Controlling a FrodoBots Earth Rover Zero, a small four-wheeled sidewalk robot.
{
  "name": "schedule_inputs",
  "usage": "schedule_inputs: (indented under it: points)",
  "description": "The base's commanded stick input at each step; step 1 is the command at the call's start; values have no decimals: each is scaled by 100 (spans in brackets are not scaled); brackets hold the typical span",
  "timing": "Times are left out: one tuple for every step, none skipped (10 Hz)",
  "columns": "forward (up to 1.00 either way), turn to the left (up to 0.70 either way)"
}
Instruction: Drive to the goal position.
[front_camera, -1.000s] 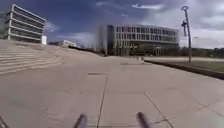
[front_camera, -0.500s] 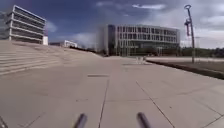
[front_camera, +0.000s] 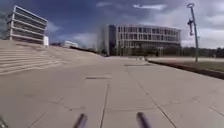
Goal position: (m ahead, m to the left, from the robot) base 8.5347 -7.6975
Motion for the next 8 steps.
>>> schedule_inputs:
  points:
    - [50,0]
    - [50,0]
    - [50,0]
    - [50,0]
    - [50,0]
    - [50,0]
    - [50,0]
    - [50,0]
